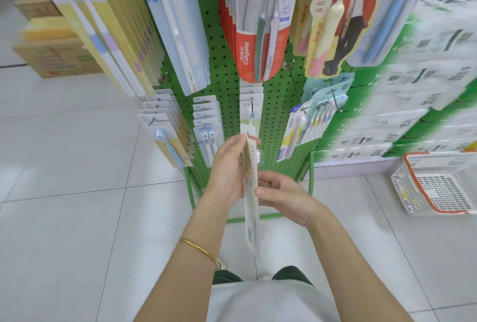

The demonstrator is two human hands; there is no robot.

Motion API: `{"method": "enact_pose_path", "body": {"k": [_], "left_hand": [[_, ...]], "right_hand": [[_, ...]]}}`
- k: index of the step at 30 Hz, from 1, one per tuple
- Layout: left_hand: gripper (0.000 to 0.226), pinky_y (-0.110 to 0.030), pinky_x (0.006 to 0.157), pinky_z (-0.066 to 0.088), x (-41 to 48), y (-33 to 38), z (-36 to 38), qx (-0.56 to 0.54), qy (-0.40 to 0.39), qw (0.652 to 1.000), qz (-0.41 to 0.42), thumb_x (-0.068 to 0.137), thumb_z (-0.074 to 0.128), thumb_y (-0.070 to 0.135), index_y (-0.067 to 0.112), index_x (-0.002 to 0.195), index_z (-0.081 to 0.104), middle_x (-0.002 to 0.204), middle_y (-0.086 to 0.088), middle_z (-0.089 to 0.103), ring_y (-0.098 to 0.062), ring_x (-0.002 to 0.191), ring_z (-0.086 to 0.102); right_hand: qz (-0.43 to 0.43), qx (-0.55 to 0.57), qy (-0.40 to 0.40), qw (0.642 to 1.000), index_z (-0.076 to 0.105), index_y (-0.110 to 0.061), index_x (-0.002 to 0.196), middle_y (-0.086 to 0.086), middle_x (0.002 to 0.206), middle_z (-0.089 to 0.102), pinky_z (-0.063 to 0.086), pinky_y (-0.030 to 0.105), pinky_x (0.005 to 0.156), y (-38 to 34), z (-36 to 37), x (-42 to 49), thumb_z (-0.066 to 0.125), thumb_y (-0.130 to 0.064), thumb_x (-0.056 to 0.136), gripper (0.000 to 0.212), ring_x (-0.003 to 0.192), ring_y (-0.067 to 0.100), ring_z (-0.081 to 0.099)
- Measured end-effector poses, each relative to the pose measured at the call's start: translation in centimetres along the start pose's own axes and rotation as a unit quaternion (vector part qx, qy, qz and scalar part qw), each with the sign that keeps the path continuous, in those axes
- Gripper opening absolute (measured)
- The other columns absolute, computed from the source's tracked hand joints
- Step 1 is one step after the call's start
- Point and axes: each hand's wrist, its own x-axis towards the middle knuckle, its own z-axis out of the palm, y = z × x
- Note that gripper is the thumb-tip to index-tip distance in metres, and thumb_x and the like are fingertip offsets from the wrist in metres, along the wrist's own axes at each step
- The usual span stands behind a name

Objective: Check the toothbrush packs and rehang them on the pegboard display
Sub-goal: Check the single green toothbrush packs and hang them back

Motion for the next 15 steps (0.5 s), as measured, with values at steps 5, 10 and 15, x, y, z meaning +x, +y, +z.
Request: {"method": "enact_pose_path", "body": {"k": [5,10,15], "left_hand": [[0.024,-0.033,0.093,0.050,1.0,0.4,-0.7,0.036,0.057,0.998,0.013,0.100,0.045,0.020,0.009,0.115,0.060,0.112,-0.007,0.066,-0.019,0.104,0.062],[0.018,-0.036,0.096,0.051,1.4,0.6,-1.7,0.051,0.069,0.996,0.013,0.099,0.046,0.017,0.013,0.108,0.061,0.120,-0.006,0.062,-0.016,0.109,0.062],[0.018,-0.034,0.089,0.054,1.9,0.8,-2.2,0.045,0.074,0.996,0.008,0.098,0.048,0.010,0.005,0.108,0.062,0.112,-0.012,0.065,-0.023,0.106,0.063]], "right_hand": [[-0.015,-0.113,0.156,0.981,0.060,-0.010,0.112,0.008,0.103,0.066,0.049,0.033,0.089,-1.0,0.7,1.2,0.077,-0.025,0.077,0.042,0.099,0.025,0.064],[-0.047,-0.272,0.377,0.884,0.050,-0.017,0.102,-0.005,0.093,0.056,0.043,0.017,0.069,-1.5,0.8,3.1,0.079,-0.032,0.072,0.044,0.080,0.008,0.053],[0.010,-0.363,0.425,0.829,0.046,-0.009,0.108,0.000,0.099,0.048,0.040,0.032,0.069,-0.9,0.4,5.3,0.074,-0.045,0.075,0.056,0.083,0.020,0.048]]}}
